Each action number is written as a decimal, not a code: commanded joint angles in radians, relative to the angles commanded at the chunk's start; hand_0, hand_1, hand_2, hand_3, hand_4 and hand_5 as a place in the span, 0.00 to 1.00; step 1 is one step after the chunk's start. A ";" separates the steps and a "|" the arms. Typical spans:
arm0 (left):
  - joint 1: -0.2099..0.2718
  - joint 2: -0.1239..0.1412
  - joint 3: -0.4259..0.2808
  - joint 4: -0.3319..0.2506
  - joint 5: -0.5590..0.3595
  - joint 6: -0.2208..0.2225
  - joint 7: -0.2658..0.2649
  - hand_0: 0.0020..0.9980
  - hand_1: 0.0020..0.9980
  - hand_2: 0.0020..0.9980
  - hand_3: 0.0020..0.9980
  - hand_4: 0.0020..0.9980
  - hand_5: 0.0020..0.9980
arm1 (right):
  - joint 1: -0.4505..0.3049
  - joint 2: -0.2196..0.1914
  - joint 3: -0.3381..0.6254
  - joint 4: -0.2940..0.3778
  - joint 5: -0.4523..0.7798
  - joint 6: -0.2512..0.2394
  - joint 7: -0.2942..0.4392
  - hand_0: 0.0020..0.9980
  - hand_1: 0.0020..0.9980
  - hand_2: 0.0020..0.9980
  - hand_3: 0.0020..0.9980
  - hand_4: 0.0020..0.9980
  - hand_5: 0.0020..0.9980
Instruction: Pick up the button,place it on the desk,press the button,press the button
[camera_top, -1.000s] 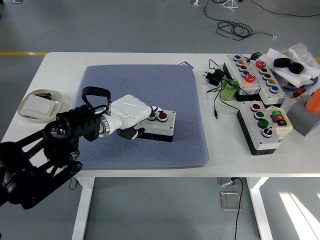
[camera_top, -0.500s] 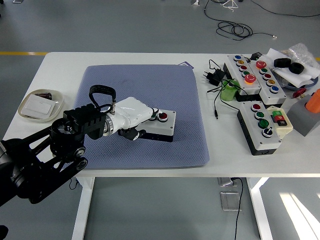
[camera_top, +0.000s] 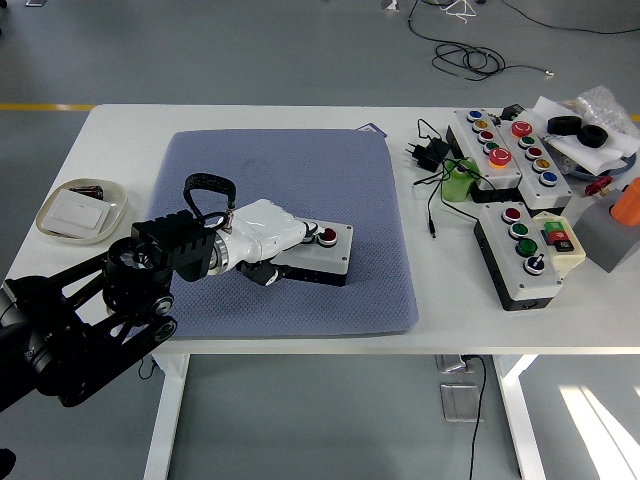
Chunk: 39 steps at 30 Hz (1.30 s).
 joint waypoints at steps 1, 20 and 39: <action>-0.001 0.000 0.002 0.002 0.001 -0.001 0.001 0.22 0.08 0.12 0.88 0.58 0.00 | 0.000 0.000 0.000 0.000 0.001 0.000 0.000 0.79 0.80 0.82 0.75 0.41 0.48; 0.012 0.011 -0.101 -0.067 0.005 0.032 -0.003 0.22 0.08 0.12 0.88 0.58 0.00 | 0.001 0.000 0.003 0.000 -0.001 0.000 0.000 0.79 0.80 0.82 0.75 0.41 0.48; 0.067 0.012 -0.279 -0.028 -0.308 0.327 -0.054 0.58 0.62 0.68 1.00 0.97 0.73 | -0.007 0.001 0.011 0.000 -0.009 -0.003 -0.007 0.79 0.80 0.82 0.75 0.41 0.48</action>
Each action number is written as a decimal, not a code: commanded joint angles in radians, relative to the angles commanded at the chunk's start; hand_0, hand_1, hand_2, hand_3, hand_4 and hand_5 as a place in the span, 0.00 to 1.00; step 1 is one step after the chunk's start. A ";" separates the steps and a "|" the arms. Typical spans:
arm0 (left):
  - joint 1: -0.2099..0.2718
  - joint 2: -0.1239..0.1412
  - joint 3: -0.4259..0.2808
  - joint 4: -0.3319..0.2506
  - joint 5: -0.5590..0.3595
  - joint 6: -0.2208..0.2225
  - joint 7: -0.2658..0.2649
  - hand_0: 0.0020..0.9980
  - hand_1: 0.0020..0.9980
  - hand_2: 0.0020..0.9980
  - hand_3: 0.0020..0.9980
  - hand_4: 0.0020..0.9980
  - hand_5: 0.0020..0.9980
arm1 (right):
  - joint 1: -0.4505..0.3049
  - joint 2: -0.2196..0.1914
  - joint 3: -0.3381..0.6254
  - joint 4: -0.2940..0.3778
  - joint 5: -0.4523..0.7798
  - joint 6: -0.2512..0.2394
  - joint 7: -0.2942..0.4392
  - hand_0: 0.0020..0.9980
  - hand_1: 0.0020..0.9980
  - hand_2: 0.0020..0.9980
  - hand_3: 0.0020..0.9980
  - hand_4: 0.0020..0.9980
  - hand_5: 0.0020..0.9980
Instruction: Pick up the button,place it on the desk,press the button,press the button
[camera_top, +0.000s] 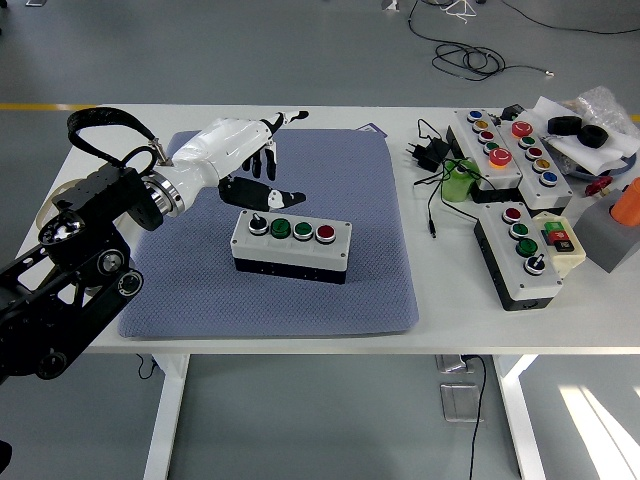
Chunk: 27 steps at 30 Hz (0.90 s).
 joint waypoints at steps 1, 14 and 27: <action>0.000 0.000 -0.001 0.001 -0.005 0.004 0.000 0.58 0.62 0.68 1.00 0.97 0.73 | 0.000 0.000 0.000 0.000 0.000 0.000 0.000 0.79 0.80 0.82 0.75 0.41 0.48; 0.040 -0.006 -0.072 0.092 -0.523 0.260 -0.018 0.90 0.94 1.00 1.00 0.82 1.00 | -0.008 -0.001 0.006 0.000 -0.008 -0.001 -0.003 0.79 0.80 0.82 0.75 0.41 0.48; 0.076 -0.008 -0.152 0.193 -1.066 0.305 -0.052 0.88 0.91 0.97 0.96 0.74 1.00 | -0.008 -0.001 0.006 0.000 -0.006 0.000 -0.001 0.79 0.80 0.82 0.75 0.41 0.48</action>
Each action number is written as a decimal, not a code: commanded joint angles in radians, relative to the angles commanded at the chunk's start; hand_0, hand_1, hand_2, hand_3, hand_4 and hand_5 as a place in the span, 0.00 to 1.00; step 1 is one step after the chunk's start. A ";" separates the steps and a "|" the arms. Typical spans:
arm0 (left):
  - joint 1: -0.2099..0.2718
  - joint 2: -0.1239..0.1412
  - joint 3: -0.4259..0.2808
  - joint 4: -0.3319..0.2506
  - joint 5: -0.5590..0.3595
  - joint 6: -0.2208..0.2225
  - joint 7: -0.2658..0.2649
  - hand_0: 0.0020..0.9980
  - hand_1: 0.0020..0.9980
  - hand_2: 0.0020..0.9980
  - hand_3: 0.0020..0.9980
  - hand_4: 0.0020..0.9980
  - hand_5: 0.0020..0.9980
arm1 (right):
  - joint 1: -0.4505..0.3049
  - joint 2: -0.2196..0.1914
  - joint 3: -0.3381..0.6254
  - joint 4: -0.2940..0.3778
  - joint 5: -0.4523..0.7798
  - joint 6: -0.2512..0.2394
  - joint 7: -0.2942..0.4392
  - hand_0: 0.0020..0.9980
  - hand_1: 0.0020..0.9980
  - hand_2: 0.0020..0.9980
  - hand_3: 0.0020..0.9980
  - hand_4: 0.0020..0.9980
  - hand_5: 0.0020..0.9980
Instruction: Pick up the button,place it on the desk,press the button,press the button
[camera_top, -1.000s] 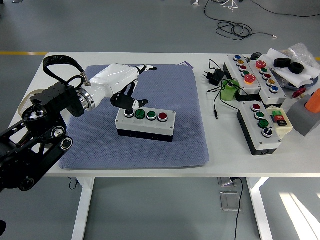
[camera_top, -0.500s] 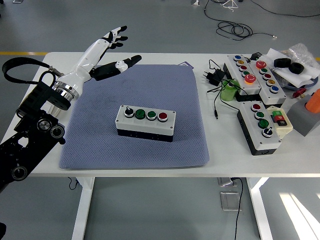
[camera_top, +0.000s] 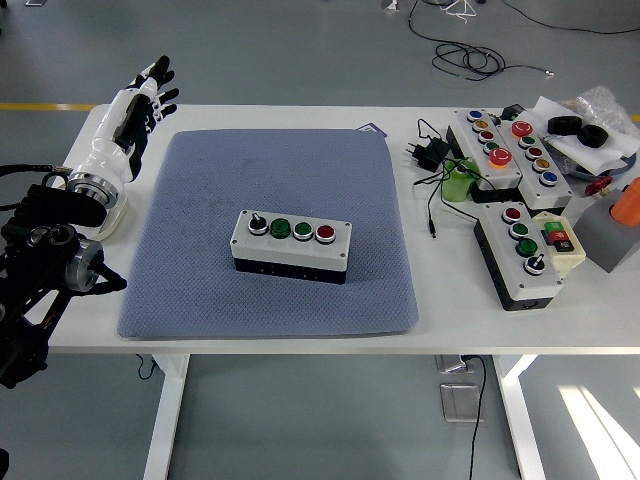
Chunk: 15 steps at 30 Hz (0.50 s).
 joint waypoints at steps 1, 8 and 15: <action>0.001 0.000 -0.002 0.002 -0.024 0.001 -0.001 0.87 0.91 0.97 0.96 0.72 1.00 | 0.000 0.000 0.000 0.000 0.001 0.000 0.000 0.79 0.80 0.82 0.75 0.41 0.48; 0.024 0.009 -0.027 0.021 -0.049 -0.003 -0.011 0.87 0.91 0.97 0.96 0.72 1.00 | 0.005 0.000 0.000 0.000 0.003 0.000 0.003 0.79 0.80 0.82 0.75 0.41 0.48; 0.045 0.014 -0.053 0.026 -0.058 -0.022 -0.011 0.87 0.90 0.96 0.95 0.72 1.00 | 0.007 0.000 0.000 0.000 0.001 0.000 0.002 0.79 0.80 0.82 0.75 0.41 0.48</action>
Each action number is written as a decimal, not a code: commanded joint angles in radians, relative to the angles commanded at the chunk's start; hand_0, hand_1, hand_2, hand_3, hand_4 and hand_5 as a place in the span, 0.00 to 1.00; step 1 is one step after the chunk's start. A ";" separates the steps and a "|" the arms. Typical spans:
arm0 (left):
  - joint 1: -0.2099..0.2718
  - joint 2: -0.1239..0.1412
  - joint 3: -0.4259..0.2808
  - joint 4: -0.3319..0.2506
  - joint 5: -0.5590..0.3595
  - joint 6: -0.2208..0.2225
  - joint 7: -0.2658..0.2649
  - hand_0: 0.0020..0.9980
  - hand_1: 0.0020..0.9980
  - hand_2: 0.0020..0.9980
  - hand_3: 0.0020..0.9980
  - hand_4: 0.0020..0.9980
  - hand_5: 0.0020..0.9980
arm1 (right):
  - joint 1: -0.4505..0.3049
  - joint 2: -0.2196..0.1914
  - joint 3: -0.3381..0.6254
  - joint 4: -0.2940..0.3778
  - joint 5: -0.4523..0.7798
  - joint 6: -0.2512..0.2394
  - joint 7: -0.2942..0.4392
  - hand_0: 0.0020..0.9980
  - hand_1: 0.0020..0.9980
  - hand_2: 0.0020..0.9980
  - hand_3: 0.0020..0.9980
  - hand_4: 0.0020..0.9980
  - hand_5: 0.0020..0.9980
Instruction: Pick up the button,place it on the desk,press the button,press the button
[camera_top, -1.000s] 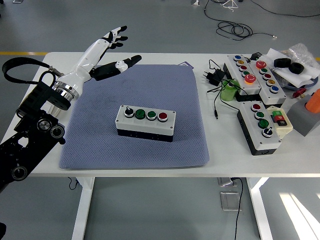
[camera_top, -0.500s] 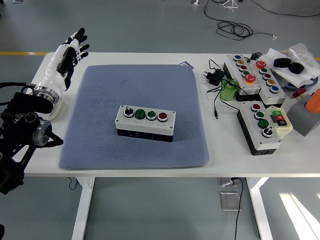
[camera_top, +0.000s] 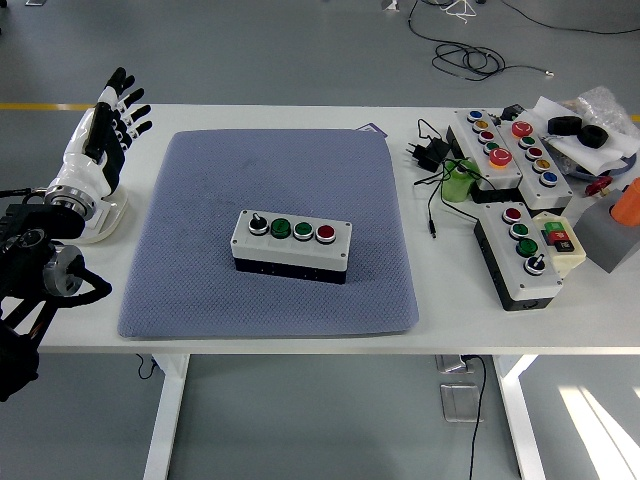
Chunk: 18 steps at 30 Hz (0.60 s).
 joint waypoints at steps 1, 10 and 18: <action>0.001 0.001 -0.002 0.002 -0.002 -0.007 0.000 0.87 0.90 0.96 0.95 0.72 1.00 | 0.000 0.000 0.000 0.000 0.000 0.000 0.000 0.79 0.80 0.82 0.75 0.41 0.48; 0.014 0.004 -0.017 0.021 -0.024 -0.054 -0.001 0.87 0.90 0.96 0.95 0.71 1.00 | 0.006 0.004 -0.003 0.000 -0.001 -0.001 -0.002 0.79 0.80 0.82 0.75 0.41 0.48; 0.047 0.024 -0.051 0.011 -0.017 -0.054 -0.007 0.87 0.89 0.95 0.94 0.70 1.00 | 0.012 0.004 -0.005 0.000 0.003 -0.001 0.000 0.79 0.80 0.82 0.75 0.41 0.48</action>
